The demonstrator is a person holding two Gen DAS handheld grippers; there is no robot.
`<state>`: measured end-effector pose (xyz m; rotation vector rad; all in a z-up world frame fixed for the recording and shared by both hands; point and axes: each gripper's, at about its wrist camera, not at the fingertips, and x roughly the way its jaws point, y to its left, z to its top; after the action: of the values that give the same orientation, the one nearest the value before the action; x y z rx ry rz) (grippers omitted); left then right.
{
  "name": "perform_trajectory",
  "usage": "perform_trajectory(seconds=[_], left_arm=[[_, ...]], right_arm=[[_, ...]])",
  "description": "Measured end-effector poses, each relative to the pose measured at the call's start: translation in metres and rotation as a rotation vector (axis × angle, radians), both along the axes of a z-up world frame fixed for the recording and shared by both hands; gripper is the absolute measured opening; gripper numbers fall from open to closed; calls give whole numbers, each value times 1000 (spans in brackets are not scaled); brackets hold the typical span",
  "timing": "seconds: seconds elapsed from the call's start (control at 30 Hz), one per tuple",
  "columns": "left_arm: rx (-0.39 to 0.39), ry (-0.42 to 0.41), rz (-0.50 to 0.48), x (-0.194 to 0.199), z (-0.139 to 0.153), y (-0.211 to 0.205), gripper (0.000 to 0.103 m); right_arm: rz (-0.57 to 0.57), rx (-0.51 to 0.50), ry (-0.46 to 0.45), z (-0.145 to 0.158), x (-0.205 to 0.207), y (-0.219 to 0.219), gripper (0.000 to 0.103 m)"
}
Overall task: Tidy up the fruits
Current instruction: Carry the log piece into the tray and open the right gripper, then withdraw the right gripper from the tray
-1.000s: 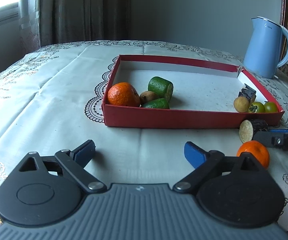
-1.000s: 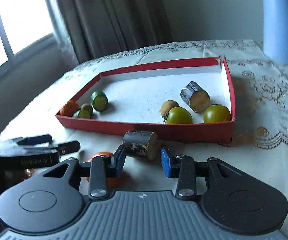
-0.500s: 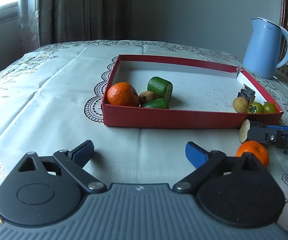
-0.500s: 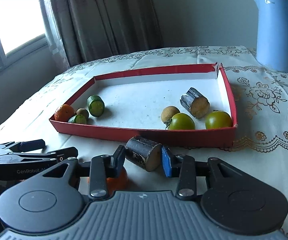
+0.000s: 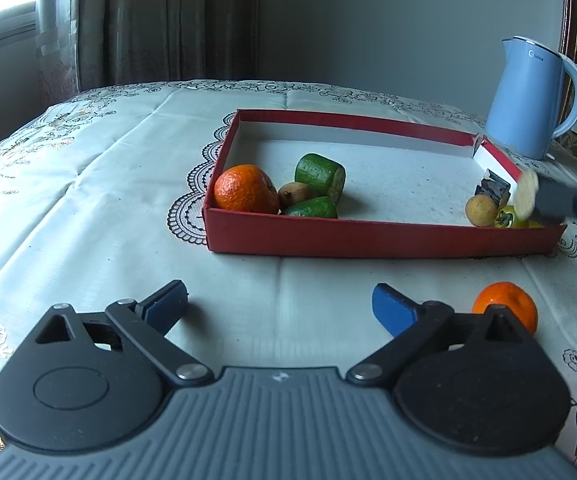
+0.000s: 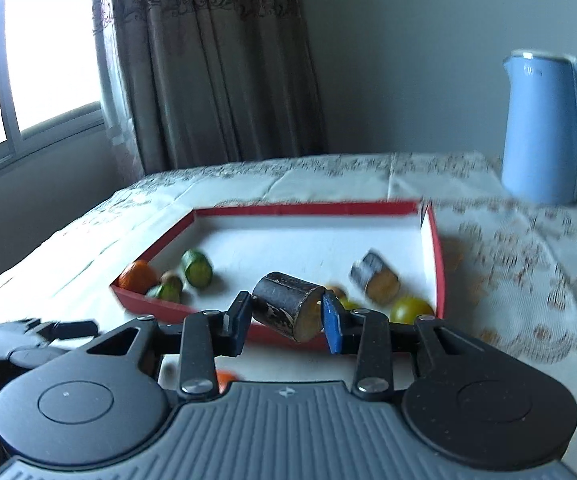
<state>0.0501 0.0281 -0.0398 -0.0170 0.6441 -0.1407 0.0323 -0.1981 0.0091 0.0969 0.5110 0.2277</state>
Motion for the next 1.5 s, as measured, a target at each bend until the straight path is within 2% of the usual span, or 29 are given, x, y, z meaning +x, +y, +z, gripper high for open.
perform_trajectory(seconds=[0.4,0.7,1.17,1.23,1.3,1.5], left_arm=[[2,0,-2,0,-1,0,100],[2,1,-3,0,-1,-1,101],[2,3,-1,0,-2,-2,103],[1,3,-1,0,-2,-2,103],[2,3,-1,1,-2,-2,103],[3,4,-1,1,-2,-2,103]], right_arm=[[-19,-122,27,-12,80,13,36],[-38,-193,81,-32,113,25,36],[-40,-187,78,-31,103,25,38],[-42,-176,49,-24,93,23,43],[-49,-172,15,-17,79,19,54],[-42,-167,-51,-8,18,-5,54]])
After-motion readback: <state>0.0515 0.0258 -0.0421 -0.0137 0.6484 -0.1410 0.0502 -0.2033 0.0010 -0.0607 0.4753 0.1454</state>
